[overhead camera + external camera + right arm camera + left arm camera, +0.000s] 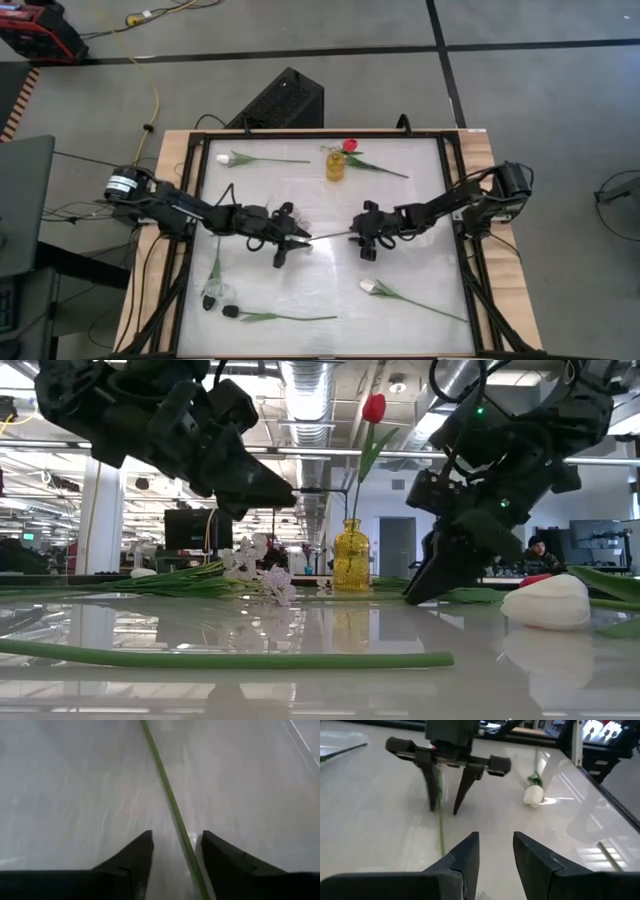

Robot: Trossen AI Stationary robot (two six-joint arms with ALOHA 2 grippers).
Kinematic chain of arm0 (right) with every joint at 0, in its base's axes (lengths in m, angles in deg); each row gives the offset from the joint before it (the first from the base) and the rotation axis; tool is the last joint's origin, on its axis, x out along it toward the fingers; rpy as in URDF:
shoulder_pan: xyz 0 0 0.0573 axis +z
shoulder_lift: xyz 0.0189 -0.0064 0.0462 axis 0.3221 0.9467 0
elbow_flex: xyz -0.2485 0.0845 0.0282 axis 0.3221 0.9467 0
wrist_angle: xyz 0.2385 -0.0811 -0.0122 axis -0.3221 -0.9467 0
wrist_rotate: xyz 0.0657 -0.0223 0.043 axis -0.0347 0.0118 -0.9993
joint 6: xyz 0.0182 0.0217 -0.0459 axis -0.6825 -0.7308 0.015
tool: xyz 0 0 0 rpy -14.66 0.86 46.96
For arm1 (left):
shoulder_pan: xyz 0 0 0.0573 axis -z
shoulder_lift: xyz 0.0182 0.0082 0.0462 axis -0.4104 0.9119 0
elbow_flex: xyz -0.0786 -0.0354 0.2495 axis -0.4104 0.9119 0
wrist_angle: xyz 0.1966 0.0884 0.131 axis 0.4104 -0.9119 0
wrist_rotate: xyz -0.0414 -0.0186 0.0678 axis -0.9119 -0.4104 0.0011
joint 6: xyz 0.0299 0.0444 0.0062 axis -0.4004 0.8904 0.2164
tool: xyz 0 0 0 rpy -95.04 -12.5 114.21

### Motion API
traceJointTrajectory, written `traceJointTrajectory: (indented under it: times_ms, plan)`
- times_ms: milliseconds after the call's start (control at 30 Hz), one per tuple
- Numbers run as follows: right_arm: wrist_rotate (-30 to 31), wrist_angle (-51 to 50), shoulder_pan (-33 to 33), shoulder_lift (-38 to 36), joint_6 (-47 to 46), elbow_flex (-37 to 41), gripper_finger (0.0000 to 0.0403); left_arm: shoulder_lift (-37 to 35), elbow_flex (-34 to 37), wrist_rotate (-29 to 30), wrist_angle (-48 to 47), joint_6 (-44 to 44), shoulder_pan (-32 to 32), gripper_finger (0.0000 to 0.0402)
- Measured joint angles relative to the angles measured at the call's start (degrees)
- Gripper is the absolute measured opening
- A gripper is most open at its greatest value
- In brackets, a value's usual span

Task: Sort flowers into vase by color
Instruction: Put the red tulip into the yellow vase

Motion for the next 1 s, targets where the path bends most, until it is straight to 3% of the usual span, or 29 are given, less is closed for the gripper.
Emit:
traceJointTrajectory:
  times_ms: [167, 233, 400, 567, 833, 1000]
  plan:
    - [-2.4, -2.8, 0.1, -2.5, 0.2, 0.0, 0.0047, 0.6, -1.0, 1.2, 0.1, 0.9, -0.3, 0.0108]
    - [-2.3, -4.1, 0.1, -4.2, 0.2, 0.0, 0.0019, 0.4, -1.3, 1.4, 0.4, 1.6, -0.5, 0.0108]
    - [-1.2, -11.8, 1.7, -10.0, 2.0, -0.7, 0.0028, -0.7, -2.4, 1.2, 0.4, 2.1, -0.6, 0.0108]
    - [3.9, -18.9, 6.0, -12.3, 10.2, -4.8, 0.0017, -0.1, -3.6, -3.4, 0.4, -0.8, -0.7, 0.0108]
    - [14.6, -17.4, 12.2, -12.1, 29.5, -12.2, 0.0017, -0.1, -3.7, -4.3, 0.4, -9.7, -1.6, 0.0126]
    - [16.0, -15.3, 12.5, -11.9, 35.0, -16.1, 0.0017, -0.1, -3.7, -6.6, -0.7, -14.5, -2.4, 0.0165]
